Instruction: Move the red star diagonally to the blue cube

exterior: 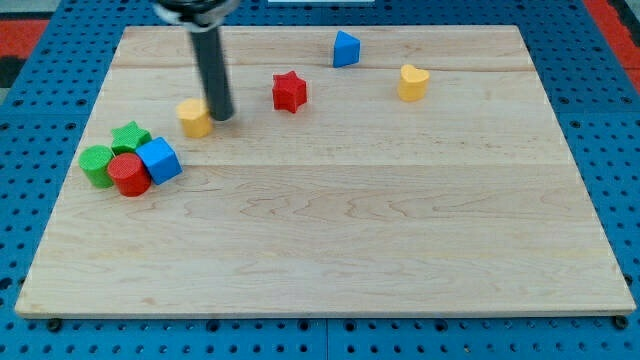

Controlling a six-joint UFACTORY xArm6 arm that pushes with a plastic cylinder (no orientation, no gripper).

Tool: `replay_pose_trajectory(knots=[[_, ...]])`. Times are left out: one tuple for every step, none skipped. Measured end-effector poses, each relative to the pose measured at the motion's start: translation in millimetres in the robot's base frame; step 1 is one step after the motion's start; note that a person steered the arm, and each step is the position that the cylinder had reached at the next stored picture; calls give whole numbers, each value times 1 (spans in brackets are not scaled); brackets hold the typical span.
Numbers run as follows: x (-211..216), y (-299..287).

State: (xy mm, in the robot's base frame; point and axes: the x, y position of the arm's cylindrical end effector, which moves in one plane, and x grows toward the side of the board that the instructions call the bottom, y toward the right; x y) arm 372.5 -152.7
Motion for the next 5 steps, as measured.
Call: replay_pose_trajectory(knots=[[7,0],[10,91],[3,191],[-41,205],[-79,194]])
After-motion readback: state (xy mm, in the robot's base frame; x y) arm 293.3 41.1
